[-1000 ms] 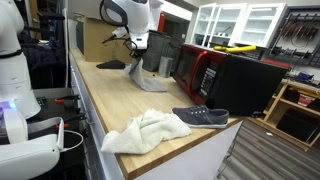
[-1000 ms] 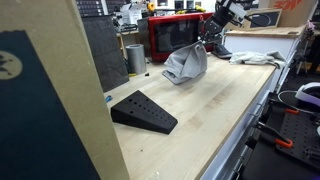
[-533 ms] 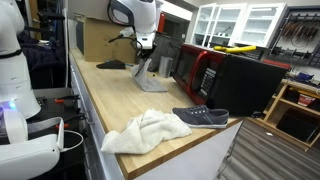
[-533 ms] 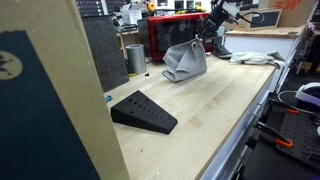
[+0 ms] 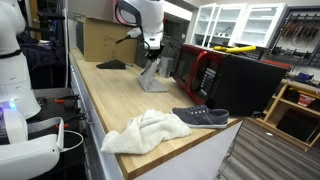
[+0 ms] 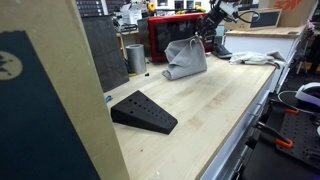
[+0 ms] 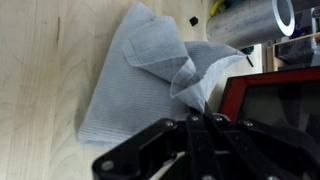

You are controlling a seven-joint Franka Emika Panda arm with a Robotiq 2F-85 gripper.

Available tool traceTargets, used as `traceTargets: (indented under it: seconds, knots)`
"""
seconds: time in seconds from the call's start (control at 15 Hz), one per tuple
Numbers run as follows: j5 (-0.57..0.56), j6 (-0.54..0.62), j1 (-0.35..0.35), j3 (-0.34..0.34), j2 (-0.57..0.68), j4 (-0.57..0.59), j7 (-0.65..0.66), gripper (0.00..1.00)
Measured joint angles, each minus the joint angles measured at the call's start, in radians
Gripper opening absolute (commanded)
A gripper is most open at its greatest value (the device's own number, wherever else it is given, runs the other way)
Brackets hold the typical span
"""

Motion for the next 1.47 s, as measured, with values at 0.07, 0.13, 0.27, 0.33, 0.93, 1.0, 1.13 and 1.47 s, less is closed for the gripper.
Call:
traceTargets:
  seconds: [0.07,0.13,0.27,0.33,0.93,1.0,1.13,1.47]
  knots:
    - [0.0,0.0,-0.004,-0.005,0.01,0.008,0.0,0.01]
    - [0.0,0.0,-0.008,-0.01,0.021,0.016,0.003,0.29]
    - [0.0,0.0,-0.014,-0.017,0.041,0.029,0.019,0.36]
    - [-0.006,0.006,-0.016,-0.019,0.048,0.035,0.022,0.44]
    - [-0.121,0.118,0.0,0.002,0.029,0.082,0.038,1.0]
    - [-0.142,0.118,0.005,0.01,0.022,0.082,0.038,1.0]
    - [-0.198,0.116,0.02,0.027,0.012,0.077,0.034,1.0]
    - [-0.369,0.107,0.07,0.075,0.024,0.022,0.009,1.0]
